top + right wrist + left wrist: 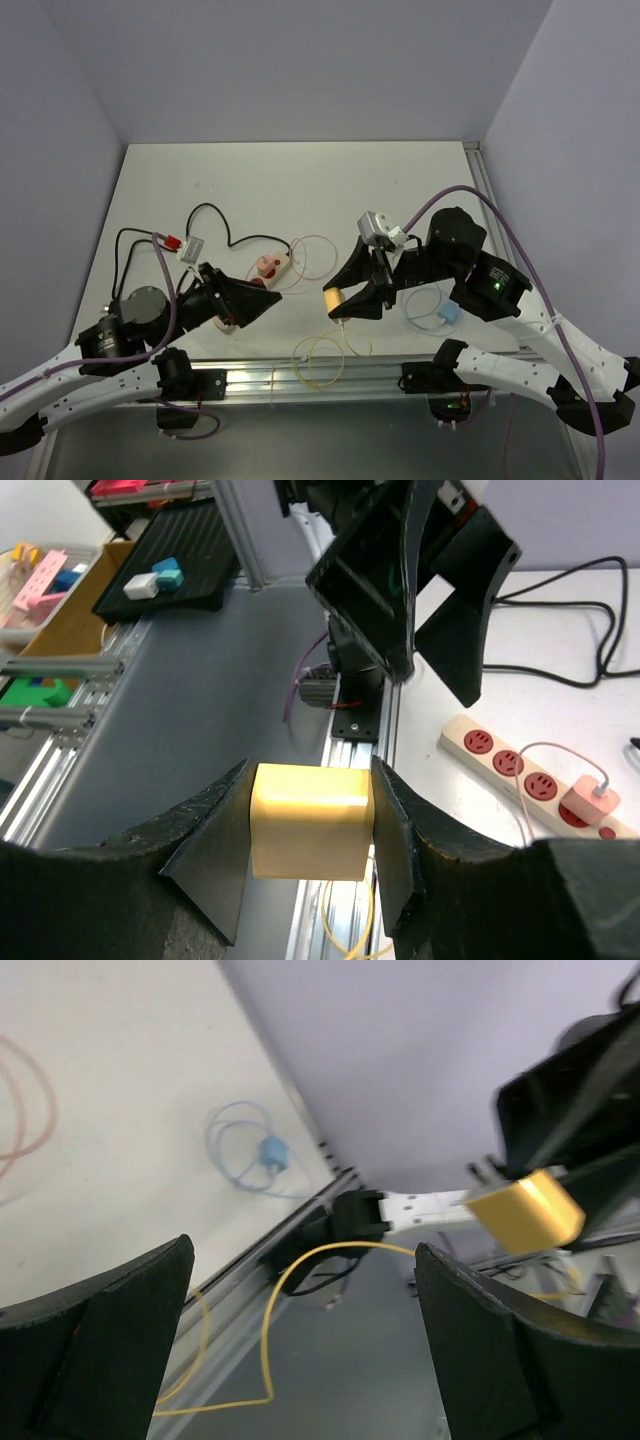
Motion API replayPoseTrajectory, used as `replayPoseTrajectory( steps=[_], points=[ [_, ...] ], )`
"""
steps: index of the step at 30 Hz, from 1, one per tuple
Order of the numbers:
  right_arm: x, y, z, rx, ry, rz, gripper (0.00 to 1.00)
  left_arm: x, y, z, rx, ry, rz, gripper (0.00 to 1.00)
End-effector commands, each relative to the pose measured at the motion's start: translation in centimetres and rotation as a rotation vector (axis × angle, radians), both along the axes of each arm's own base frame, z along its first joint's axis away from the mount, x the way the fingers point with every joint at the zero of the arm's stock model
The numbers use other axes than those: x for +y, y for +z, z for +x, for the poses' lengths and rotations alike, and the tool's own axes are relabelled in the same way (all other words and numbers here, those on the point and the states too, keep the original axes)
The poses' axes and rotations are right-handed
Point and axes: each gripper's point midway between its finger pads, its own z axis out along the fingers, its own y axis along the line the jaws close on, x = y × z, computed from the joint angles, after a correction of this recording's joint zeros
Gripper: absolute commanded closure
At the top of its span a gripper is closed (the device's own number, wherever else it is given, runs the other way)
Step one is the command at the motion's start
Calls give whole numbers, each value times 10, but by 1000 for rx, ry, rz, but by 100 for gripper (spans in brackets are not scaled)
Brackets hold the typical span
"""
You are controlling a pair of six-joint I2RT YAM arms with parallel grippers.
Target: Insert the plug
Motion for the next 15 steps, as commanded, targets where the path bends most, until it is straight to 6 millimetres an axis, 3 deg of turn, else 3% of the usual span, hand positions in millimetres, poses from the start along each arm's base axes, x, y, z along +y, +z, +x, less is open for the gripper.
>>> replayPoseTrajectory(
  steps=[1,3,5,6,10,15],
  points=[
    [-3,18,-13,-68,86,31,100,-5,51,-18,-50,-97,-193,1],
    [-1,16,-13,-69,100,28,100,-15,73,-35,-52,-205,-296,1],
    [2,17,-12,-73,108,36,100,-33,69,-42,-6,-280,-295,1],
    [3,18,-11,-74,109,40,100,-38,82,-49,7,-331,-351,0],
    [6,20,-10,-67,113,55,100,-68,74,-50,110,-402,-374,1],
    [8,21,-6,-78,90,65,100,-83,69,-50,157,-436,-399,0]
  ],
)
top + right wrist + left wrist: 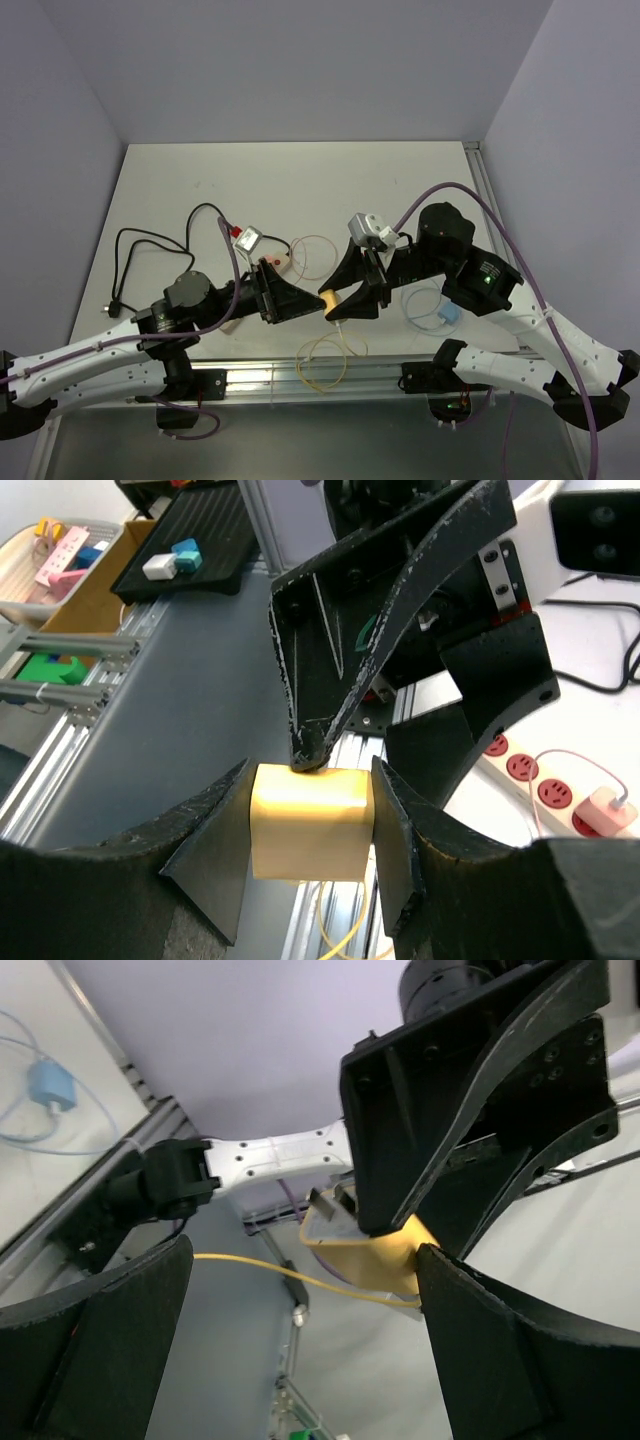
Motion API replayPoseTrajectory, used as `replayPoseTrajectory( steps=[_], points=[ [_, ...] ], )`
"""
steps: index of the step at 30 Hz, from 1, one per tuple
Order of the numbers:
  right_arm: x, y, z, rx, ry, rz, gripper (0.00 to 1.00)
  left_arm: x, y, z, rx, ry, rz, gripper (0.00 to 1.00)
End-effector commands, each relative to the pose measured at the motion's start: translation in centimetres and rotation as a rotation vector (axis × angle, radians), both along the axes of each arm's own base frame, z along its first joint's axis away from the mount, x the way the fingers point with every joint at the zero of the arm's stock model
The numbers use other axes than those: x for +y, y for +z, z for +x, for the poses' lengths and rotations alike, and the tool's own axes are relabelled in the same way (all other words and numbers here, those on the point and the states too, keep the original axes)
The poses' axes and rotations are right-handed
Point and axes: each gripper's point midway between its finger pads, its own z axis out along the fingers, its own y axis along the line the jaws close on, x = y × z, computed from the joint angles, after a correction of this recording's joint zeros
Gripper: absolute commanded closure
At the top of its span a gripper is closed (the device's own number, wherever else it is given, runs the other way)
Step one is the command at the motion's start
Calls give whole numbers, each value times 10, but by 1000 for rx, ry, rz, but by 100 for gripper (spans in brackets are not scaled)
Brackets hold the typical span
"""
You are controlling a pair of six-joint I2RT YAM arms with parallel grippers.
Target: Insert the plug
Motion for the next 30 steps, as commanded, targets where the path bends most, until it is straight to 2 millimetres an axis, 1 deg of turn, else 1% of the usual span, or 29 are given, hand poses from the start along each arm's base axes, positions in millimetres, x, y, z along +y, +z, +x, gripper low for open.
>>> replayPoseTrajectory(
  steps=[1,3,4,5,6,7,9,11,12,13,15,16,18,22,23,25,26,28,29,30],
  points=[
    [1,24,-2,-64,13,84,100,-1,29,-11,1,-69,-132,0],
    [1,23,-2,-59,13,78,100,0,32,-9,9,-61,-155,0],
    [1,22,-2,-59,9,78,100,0,30,-9,13,-64,-162,1],
    [1,20,-1,-56,6,73,100,2,38,-13,0,-83,-203,2],
    [1,20,-1,-55,3,72,100,3,40,-12,15,-90,-220,2],
    [2,19,0,-53,-1,69,100,1,36,-12,27,-99,-219,2],
    [2,18,1,-55,-5,70,100,2,40,-15,36,-128,-249,3],
    [3,18,2,-56,-10,71,100,-2,37,-19,51,-166,-258,6],
    [3,18,3,-57,-11,72,100,0,44,-22,58,-186,-294,6],
    [4,17,3,-57,-11,72,100,-4,40,-22,71,-200,-290,7],
    [4,18,4,-61,-13,77,100,-8,39,-25,89,-233,-294,8],
    [5,17,5,-60,-13,76,100,-8,43,-26,84,-242,-314,9],
    [6,15,5,-60,-14,76,100,-9,45,-28,92,-260,-326,13],
    [6,11,7,-55,-22,65,100,-8,47,-23,103,-235,-343,20],
    [6,10,7,-56,-26,65,100,-7,48,-22,108,-231,-350,27],
    [6,7,10,-56,-41,60,100,-7,50,-22,106,-233,-363,38],
    [7,5,13,-56,-56,55,100,-6,53,-23,104,-240,-376,53],
    [8,3,16,-50,-72,46,100,-7,53,-25,106,-258,-376,67],
    [9,3,18,-49,-81,41,100,-8,53,-26,108,-264,-377,86],
    [9,2,22,-46,-105,37,99,-8,52,-25,112,-261,-375,98]
  ],
)
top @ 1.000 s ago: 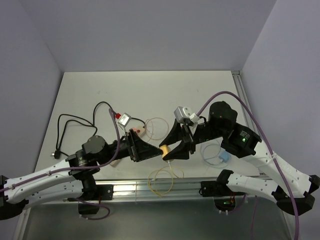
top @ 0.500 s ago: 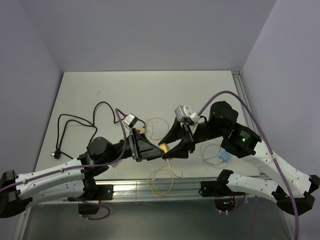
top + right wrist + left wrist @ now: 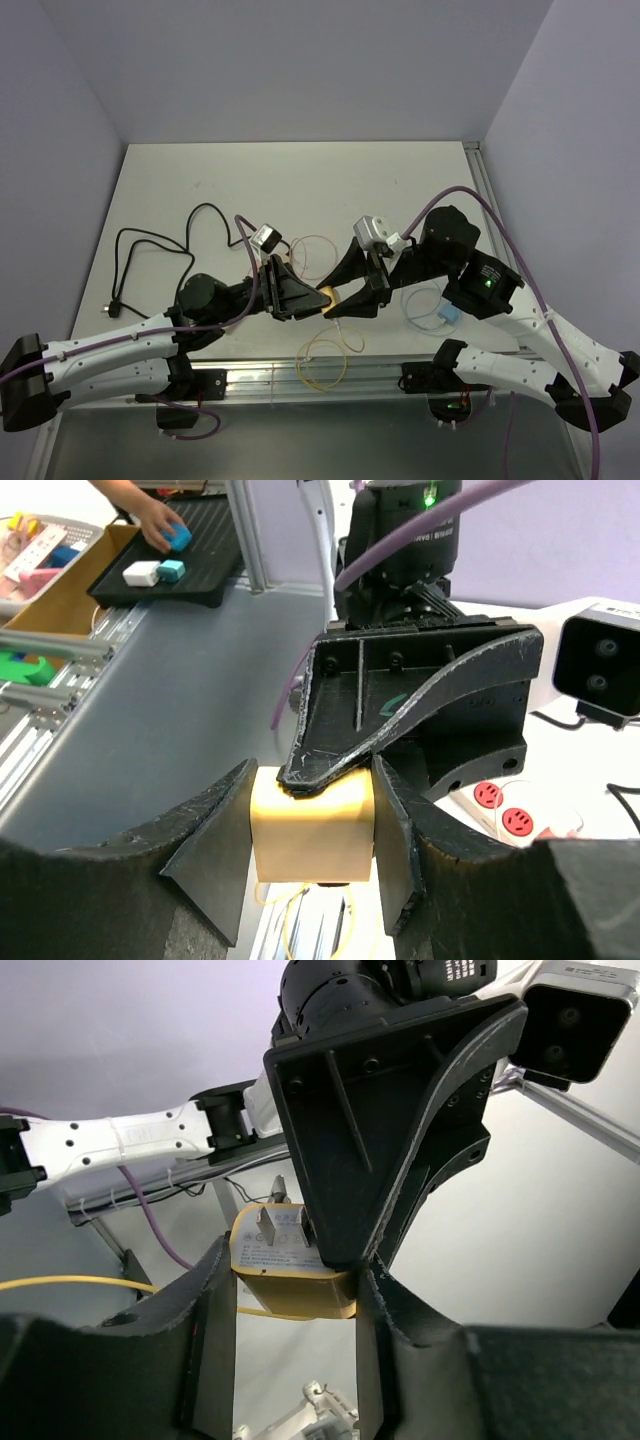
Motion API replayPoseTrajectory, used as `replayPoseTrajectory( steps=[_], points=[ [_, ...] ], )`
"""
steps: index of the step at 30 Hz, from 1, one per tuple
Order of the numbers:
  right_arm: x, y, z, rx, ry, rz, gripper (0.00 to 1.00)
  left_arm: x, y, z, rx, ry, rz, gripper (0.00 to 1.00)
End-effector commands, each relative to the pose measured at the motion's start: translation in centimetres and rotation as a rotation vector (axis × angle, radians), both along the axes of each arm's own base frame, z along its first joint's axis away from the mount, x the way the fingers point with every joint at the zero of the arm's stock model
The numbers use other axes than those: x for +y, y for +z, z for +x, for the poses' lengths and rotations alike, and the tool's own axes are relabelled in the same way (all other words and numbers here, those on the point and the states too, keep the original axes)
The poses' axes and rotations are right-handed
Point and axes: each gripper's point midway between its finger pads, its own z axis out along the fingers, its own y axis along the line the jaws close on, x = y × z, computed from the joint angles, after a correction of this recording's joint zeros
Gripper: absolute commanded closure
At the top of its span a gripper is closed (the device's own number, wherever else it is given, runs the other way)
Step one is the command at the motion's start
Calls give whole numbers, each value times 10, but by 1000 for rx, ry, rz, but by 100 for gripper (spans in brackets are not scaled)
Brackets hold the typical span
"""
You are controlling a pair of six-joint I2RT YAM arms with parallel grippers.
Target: Insert the plug
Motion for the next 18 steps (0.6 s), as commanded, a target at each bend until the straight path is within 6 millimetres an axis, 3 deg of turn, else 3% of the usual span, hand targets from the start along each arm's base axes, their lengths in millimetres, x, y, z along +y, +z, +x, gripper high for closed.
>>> replayPoseTrajectory(
  steps=[1,3,4,5,6,8,11,18],
  points=[
    [5,-3,18,49,-114,-16,80,7,20,-9,-82,-18,-87,100],
    [5,-6,28,72,-178,-21,58,9,15,-3,-68,24,-65,100],
    [1,-4,30,93,-217,-11,28,9,12,1,-58,49,-47,100],
    [0,-4,35,104,-259,-4,10,10,9,12,-46,118,-29,100],
    [-3,-10,39,122,-300,-7,2,14,0,19,-18,164,35,100],
    [-14,-5,51,153,-422,39,0,22,-7,39,23,292,86,99],
    [-21,-12,66,223,-543,61,0,38,-17,49,91,370,115,100],
    [-5,-13,85,332,-623,98,1,57,-49,74,292,511,188,100]
  ],
)
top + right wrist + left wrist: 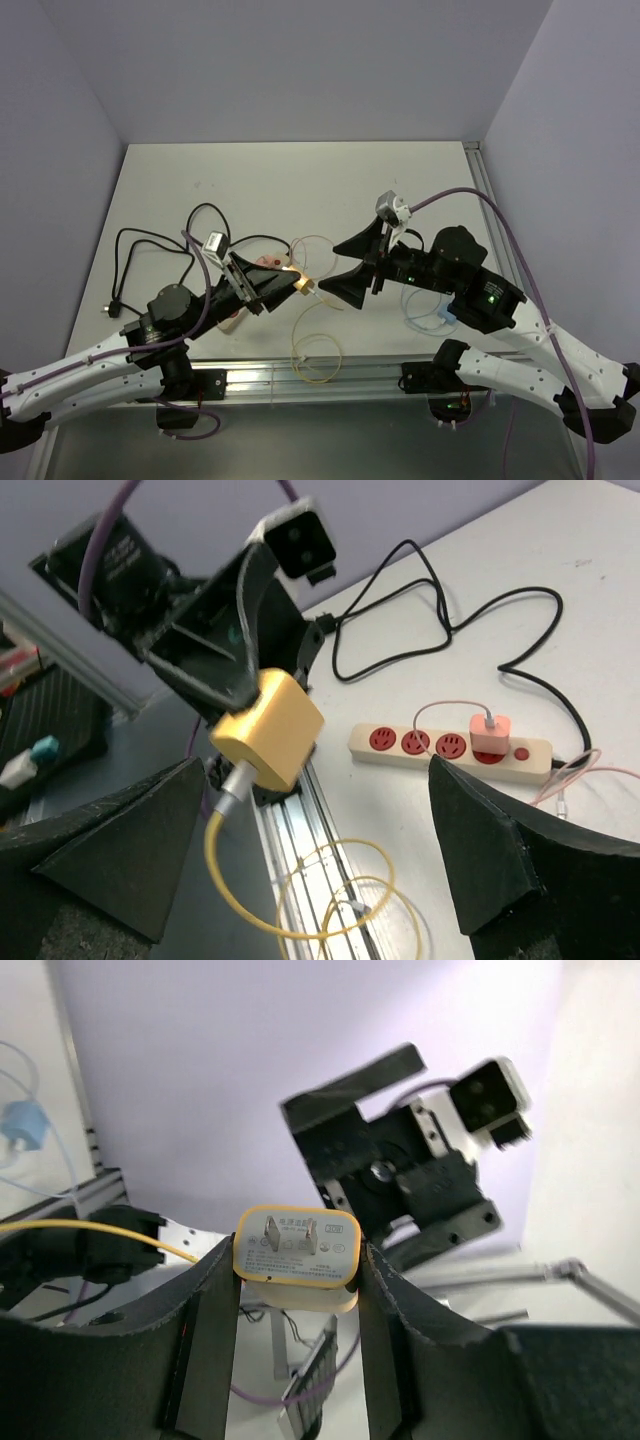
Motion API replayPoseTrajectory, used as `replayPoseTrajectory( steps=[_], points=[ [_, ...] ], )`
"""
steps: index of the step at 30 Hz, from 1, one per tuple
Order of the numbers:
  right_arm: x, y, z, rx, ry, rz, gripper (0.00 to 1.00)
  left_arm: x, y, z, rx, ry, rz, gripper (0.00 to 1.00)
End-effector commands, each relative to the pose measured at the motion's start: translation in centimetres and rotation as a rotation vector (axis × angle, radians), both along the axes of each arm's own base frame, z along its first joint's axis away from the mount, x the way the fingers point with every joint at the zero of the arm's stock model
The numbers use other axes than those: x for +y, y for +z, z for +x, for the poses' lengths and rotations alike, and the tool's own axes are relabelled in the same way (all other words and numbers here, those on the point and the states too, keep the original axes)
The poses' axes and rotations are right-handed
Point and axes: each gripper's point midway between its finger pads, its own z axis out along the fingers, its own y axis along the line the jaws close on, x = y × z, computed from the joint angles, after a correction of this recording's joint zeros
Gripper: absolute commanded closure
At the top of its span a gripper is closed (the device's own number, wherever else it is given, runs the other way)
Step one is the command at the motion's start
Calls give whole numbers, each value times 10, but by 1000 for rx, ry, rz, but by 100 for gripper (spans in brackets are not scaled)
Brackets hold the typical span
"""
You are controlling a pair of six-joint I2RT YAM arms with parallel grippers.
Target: Insert the plug
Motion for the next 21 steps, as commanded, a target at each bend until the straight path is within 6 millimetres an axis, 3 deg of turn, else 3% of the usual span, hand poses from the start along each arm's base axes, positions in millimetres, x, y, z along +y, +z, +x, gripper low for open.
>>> replayPoseTrajectory(
  steps=[1,5,9,16,21],
  points=[
    [11,13,20,31,-93,68,1,8,-28,24,153,125,47,99],
    [32,12,16,23,-52,42,10,9,-41,28,267,145,49,100],
    [47,3,16,-17,-46,-29,17,9,-34,30,281,150,40,100],
    [47,-8,8,-59,-22,-48,21,10,-28,28,287,140,15,100],
    [47,-23,14,-57,-56,-82,22,11,-28,26,289,129,-8,100]
  ],
)
